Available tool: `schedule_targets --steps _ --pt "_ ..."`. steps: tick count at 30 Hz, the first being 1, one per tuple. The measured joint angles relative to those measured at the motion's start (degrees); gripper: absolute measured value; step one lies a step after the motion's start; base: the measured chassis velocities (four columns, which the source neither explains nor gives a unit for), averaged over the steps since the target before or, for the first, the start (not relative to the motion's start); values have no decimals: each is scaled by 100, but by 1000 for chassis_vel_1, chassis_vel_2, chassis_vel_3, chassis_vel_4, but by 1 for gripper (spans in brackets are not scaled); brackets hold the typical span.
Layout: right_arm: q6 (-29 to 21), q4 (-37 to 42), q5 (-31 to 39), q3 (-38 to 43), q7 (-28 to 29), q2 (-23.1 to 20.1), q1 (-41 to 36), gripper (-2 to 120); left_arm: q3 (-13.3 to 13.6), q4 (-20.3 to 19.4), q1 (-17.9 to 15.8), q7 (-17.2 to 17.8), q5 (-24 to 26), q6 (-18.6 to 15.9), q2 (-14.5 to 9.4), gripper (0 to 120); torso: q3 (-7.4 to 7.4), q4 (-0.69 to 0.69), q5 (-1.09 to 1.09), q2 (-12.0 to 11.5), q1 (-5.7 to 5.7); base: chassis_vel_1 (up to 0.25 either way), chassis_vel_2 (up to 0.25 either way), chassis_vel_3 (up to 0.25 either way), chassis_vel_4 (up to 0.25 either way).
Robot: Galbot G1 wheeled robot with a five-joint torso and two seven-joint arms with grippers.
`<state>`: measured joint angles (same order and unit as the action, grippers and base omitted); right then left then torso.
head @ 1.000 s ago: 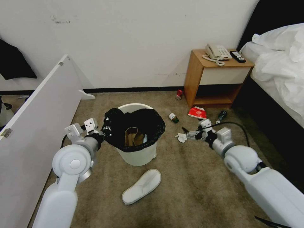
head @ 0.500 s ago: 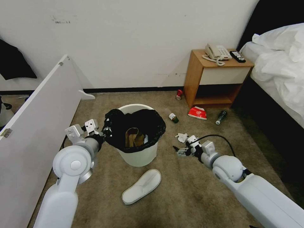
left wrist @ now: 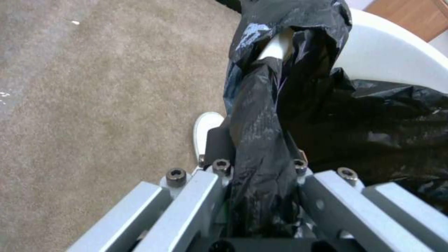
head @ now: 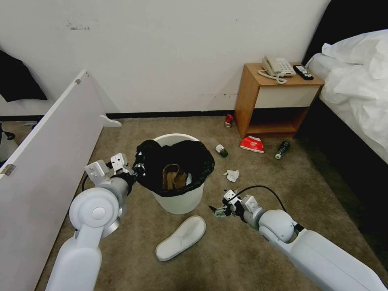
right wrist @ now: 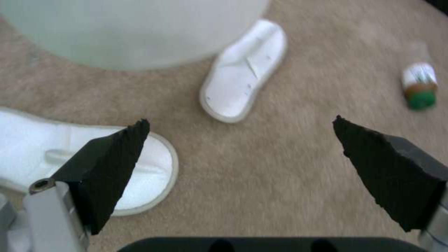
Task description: Pick up the trash bin, then pick up the garbage from the floor and place it into the trash bin.
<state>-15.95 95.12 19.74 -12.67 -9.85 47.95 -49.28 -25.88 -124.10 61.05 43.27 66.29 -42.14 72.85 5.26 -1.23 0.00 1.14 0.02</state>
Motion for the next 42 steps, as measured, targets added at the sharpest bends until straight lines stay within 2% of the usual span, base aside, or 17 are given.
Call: schedule_targets --steps 1,3,4,5,6,7,8,9,11,12,13,16,26,32,42 --pt "0 0 0 0 0 0 0 100 0 0 0 0 0 0 0 5 0 0 0 0 0 0 0 0 0" --pt "368 -215 -252 -19 -258 26 72 100 18 12 5 -10 -15 0 13 5 0 0 0 0 0 0 0 0 0" --pt "368 -215 -252 -19 -258 26 72 100 18 12 5 -10 -15 0 13 5 0 0 0 0 0 0 0 0 0" --pt "677 -388 -407 -39 -443 62 130 100 29 21 11 -23 -28 0 17 5 0 0 0 0 0 0 0 0 0" --pt "677 -388 -407 -39 -443 62 130 100 29 21 11 -23 -28 0 17 5 0 0 0 0 0 0 0 0 0" --pt "958 -540 -553 -48 -665 105 192 100 33 31 17 -43 -57 0 23 5 0 0 0 0 0 0 0 0 0" --pt "958 -540 -553 -48 -665 105 192 100 33 31 17 -43 -57 0 23 5 0 0 0 0 0 0 0 0 0" --pt "1210 -708 -677 -77 -902 161 271 100 34 42 23 -66 -86 0 33 5 0 0 -1 0 0 0 0 0 0" --pt "1328 -789 -741 -101 -1024 192 310 100 37 48 26 -74 -96 0 39 5 0 0 0 0 0 0 0 0 0" --pt "1658 -1011 -928 -176 -1344 282 437 100 49 59 37 -81 -117 0 52 5 0 0 0 0 0 0 0 0 0" --pt "1658 -1011 -928 -176 -1344 282 437 100 49 59 37 -81 -117 0 52 5 0 0 0 0 0 0 0 0 0" --pt "2142 -1326 -1078 -322 -1801 416 672 100 74 54 74 -95 -154 0 72 5 0 0 0 0 0 0 0 0 0" --pt "2576 -1667 -1155 -597 -2257 609 1010 100 102 47 78 -105 -227 2 129 5 0 0 -1 0 0 0 0 0 0" --pt "3078 -2101 -1222 -760 -2610 799 1141 100 142 102 59 -123 -252 2 169 5 0 1 1 0 0 0 0 0 0" --pt "3171 -2223 -1223 -695 -2616 805 1056 100 210 226 -97 -181 -234 -2 206 5 0 0 0 0 0 0 0 0 0"
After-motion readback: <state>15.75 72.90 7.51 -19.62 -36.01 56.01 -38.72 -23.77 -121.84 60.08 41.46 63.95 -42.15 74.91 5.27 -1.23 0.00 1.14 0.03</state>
